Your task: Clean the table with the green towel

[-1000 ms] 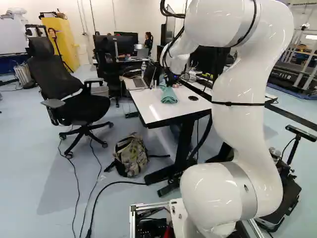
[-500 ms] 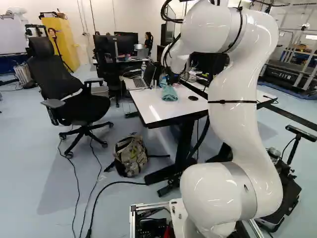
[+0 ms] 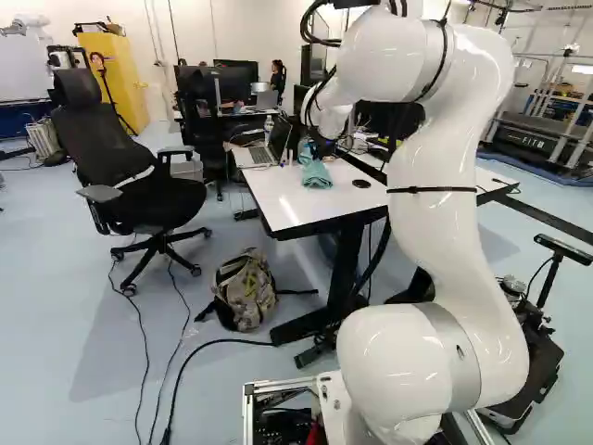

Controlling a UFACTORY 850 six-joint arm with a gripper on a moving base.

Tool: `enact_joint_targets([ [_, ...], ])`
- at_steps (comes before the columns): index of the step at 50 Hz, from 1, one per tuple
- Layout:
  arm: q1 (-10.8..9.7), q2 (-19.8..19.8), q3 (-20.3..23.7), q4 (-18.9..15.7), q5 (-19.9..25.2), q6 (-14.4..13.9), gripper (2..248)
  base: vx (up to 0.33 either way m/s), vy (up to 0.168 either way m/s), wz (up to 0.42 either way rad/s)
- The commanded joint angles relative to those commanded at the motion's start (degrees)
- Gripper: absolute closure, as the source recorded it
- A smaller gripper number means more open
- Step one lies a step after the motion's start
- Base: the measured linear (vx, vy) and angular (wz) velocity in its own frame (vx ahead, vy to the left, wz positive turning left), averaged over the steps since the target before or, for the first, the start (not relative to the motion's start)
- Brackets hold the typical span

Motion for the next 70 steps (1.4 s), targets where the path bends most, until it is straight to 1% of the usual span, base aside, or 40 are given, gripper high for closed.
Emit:
enact_joint_targets([
  [33, 0.00, -4.07, -0.79, 0.00, 0.00, 0.00, 223, 0.000, 0.000, 0.000],
  [70, 0.07, -4.17, -0.92, 0.00, 0.00, 0.00, 223, 0.000, 0.000, 0.000],
])
